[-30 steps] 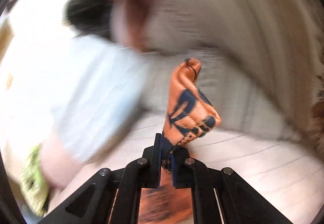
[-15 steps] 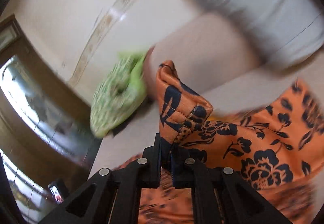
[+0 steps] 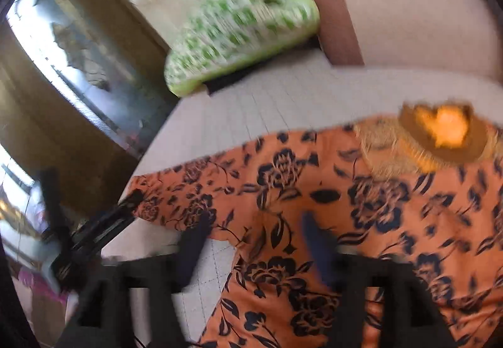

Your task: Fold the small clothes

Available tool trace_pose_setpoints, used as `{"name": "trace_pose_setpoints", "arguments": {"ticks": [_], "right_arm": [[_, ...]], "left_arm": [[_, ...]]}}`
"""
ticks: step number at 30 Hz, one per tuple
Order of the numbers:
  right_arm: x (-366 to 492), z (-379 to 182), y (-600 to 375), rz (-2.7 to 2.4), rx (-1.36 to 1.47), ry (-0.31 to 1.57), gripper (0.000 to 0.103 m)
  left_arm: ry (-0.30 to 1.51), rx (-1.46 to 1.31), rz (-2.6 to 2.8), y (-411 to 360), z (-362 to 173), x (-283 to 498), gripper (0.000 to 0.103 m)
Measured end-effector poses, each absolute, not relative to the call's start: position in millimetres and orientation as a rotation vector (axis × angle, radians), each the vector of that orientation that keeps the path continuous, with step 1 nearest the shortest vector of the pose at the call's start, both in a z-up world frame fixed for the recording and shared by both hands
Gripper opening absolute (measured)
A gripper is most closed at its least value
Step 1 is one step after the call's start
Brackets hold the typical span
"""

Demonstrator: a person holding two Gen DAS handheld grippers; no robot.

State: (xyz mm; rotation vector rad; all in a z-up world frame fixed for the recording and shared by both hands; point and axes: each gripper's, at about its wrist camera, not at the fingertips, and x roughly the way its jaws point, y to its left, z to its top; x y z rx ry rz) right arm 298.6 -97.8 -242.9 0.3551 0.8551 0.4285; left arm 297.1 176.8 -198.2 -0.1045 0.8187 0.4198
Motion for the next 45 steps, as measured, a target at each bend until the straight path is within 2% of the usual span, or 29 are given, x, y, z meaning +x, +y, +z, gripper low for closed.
{"name": "trace_pose_setpoints", "arguments": {"ticks": [2,6,10,13,19,27,34,40,41,45], "right_arm": [[286,-230,-118,0.418,0.341,0.764,0.074],[287,-233,-155,0.296,0.326,0.76,0.073],[305,-282,-185,0.197,0.333,0.89,0.067],[313,-330,-192,0.126,0.279,1.063,0.055],[291,-299,-202,0.173,0.226,0.936,0.054],[237,-265,-248,0.126,0.153,0.845,0.054],[201,-274,-270,0.128,0.109,0.808,0.054],[207,-291,-277,0.156,0.173,0.824,0.054],[209,-292,-278,0.161,0.189,0.829,0.054],[211,-292,-281,0.177,0.229,0.825,0.054]], "left_arm": [[0.849,-0.15,0.437,190,-203,298,0.103],[0.909,-0.248,0.513,225,-214,297,0.103],[0.975,-0.407,0.548,260,-230,292,0.103],[1.003,-0.522,0.553,284,-242,287,0.103],[0.992,-0.62,0.527,302,-247,285,0.103],[1.003,-0.541,0.46,272,-245,302,0.103],[0.971,-0.595,0.493,276,-246,303,0.102],[0.966,-0.604,0.522,285,-250,312,0.102],[0.97,-0.632,0.513,289,-252,314,0.1],[0.978,-0.768,0.46,310,-267,319,0.08]]}}
